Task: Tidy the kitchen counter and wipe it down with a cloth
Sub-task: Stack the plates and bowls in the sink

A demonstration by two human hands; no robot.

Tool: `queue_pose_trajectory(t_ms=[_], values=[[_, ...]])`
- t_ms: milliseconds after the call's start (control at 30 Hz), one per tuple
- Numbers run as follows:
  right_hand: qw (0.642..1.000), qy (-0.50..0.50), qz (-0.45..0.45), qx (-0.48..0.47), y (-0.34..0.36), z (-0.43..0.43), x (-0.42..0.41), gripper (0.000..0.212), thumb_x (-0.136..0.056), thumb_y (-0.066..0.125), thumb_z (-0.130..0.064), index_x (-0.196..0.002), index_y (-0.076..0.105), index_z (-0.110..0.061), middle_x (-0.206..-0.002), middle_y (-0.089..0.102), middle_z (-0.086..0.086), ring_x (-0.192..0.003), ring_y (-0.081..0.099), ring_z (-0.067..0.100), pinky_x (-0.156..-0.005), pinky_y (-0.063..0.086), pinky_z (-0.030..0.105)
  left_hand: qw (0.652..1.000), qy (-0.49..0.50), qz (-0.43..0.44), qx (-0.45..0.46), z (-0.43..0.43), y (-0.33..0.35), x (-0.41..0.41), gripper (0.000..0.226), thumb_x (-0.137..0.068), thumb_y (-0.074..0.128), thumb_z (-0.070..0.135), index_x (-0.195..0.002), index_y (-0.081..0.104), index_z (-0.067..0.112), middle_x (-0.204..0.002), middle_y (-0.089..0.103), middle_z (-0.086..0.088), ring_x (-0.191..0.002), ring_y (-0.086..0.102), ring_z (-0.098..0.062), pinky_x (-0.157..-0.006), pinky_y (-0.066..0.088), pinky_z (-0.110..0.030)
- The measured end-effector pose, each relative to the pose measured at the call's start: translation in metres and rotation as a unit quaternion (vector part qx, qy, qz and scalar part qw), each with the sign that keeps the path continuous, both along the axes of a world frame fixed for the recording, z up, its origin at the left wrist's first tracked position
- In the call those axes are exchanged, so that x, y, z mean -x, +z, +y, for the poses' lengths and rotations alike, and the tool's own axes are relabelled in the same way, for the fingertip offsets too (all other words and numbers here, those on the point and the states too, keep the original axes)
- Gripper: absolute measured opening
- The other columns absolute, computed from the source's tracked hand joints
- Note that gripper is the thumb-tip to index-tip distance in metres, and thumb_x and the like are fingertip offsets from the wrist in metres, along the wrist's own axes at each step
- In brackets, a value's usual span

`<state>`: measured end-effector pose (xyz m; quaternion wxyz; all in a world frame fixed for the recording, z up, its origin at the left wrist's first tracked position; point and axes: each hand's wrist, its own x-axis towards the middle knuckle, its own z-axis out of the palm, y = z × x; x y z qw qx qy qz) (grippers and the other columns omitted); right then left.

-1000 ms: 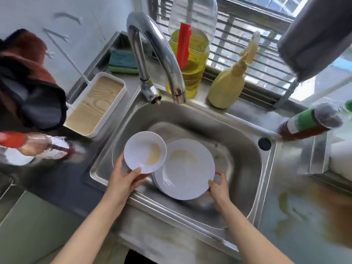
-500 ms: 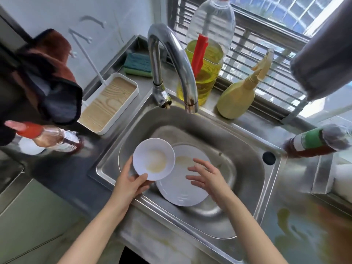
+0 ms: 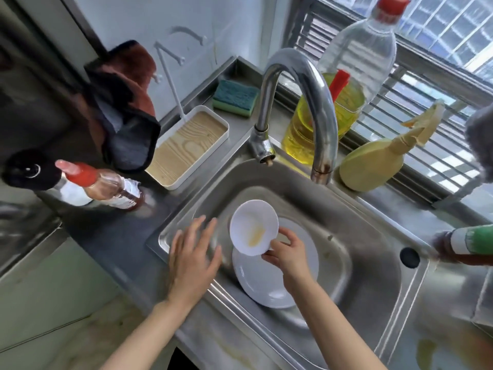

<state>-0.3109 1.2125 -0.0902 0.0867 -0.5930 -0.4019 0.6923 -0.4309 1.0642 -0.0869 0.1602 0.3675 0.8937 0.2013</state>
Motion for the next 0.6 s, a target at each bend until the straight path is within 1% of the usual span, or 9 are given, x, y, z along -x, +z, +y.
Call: queue_pose_trajectory(t_ms=[33, 67, 100, 133, 233, 300, 367, 467, 600], values=[[1.000, -0.015, -0.008, -0.003, -0.007, 0.004, 0.006, 0.034, -0.085, 0.049, 0.003, -0.110, 0.053, -0.019, -0.091, 0.066, 0.016, -0.079, 0.066, 0.029, -0.064, 0.057, 0.027, 0.999, 0.022, 0.037, 0.007, -0.002, -0.005, 0.004, 0.056, -0.087, 0.037, 0.044, -0.136, 0.044, 0.018, -0.144, 0.040, -0.013, -0.132, 0.037, -0.031, -0.106, 0.027, -0.051], [0.999, -0.029, -0.016, -0.008, -0.016, 0.010, 0.013, 0.034, -0.084, 0.050, 0.002, -0.111, 0.052, -0.018, -0.093, 0.066, 0.017, -0.081, 0.066, 0.030, -0.063, 0.057, 0.027, 0.997, 0.044, 0.052, 0.030, -0.004, -0.012, 0.007, 0.058, -0.087, 0.035, 0.045, -0.137, 0.044, 0.016, -0.149, 0.031, -0.017, -0.138, 0.026, -0.033, -0.108, 0.022, -0.054], [0.999, -0.040, -0.023, -0.014, -0.025, 0.015, 0.020, 0.035, -0.084, 0.050, 0.002, -0.113, 0.051, -0.017, -0.095, 0.065, 0.018, -0.082, 0.066, 0.031, -0.062, 0.056, 0.027, 0.994, 0.058, 0.064, 0.061, -0.005, -0.019, 0.008, 0.060, -0.087, 0.033, 0.046, -0.138, 0.042, 0.015, -0.151, 0.024, -0.018, -0.140, 0.020, -0.033, -0.109, 0.019, -0.055], [0.998, -0.046, -0.029, -0.023, -0.036, 0.022, 0.027, 0.037, -0.083, 0.051, 0.001, -0.116, 0.051, -0.016, -0.099, 0.064, 0.020, -0.085, 0.066, 0.032, -0.061, 0.055, 0.027, 0.992, 0.063, 0.076, 0.081, -0.006, -0.024, 0.007, 0.061, -0.087, 0.031, 0.046, -0.138, 0.042, 0.014, -0.152, 0.022, -0.019, -0.141, 0.018, -0.033, -0.109, 0.019, -0.056], [0.997, -0.054, -0.046, -0.041, -0.065, 0.037, 0.050, 0.042, -0.082, 0.053, -0.001, -0.122, 0.053, -0.014, -0.110, 0.061, 0.021, -0.090, 0.066, 0.035, -0.061, 0.055, 0.029, 0.987, 0.057, 0.110, 0.103, -0.004, -0.030, 0.006, 0.057, -0.084, 0.033, 0.041, -0.132, 0.050, 0.014, -0.151, 0.024, -0.019, -0.140, 0.021, -0.033, -0.108, 0.023, -0.055], [0.996, -0.059, -0.058, -0.040, -0.080, 0.042, 0.062, 0.044, -0.084, 0.055, -0.002, -0.126, 0.052, -0.014, -0.116, 0.058, 0.019, -0.092, 0.065, 0.036, -0.066, 0.056, 0.032, 0.985, 0.059, 0.124, 0.104, -0.004, -0.033, 0.007, 0.056, -0.083, 0.034, 0.038, -0.131, 0.052, 0.014, -0.152, 0.024, -0.019, -0.140, 0.021, -0.032, -0.108, 0.021, -0.053], [0.994, -0.076, -0.064, -0.037, -0.090, 0.044, 0.071, 0.043, -0.084, 0.054, -0.002, -0.126, 0.052, -0.013, -0.122, 0.055, 0.019, -0.096, 0.063, 0.037, -0.067, 0.055, 0.033, 0.983, 0.065, 0.132, 0.106, -0.004, -0.035, 0.007, 0.056, -0.082, 0.035, 0.036, -0.131, 0.051, 0.015, -0.152, 0.024, -0.018, -0.140, 0.020, -0.031, -0.109, 0.018, -0.050], [0.992, -0.090, -0.079, -0.042, -0.100, 0.047, 0.077, 0.041, -0.086, 0.053, -0.002, -0.126, 0.054, -0.012, -0.124, 0.055, 0.018, -0.098, 0.062, 0.037, -0.066, 0.054, 0.032, 0.983, 0.070, 0.137, 0.102, -0.005, -0.036, 0.007, 0.057, -0.080, 0.036, 0.035, -0.132, 0.050, 0.015, -0.152, 0.025, -0.017, -0.140, 0.022, -0.031, -0.109, 0.017, -0.049], [0.993, -0.077, -0.089, -0.027, -0.112, 0.047, 0.076, 0.042, -0.088, 0.052, -0.002, -0.128, 0.053, -0.012, -0.128, 0.054, 0.016, -0.103, 0.060, 0.037, -0.072, 0.055, 0.033, 0.982, 0.068, 0.139, 0.109, -0.005, -0.036, 0.006, 0.060, -0.076, 0.036, 0.030, -0.132, 0.051, 0.015, -0.152, 0.025, -0.017, -0.140, 0.020, -0.030, -0.109, 0.017, -0.049]])
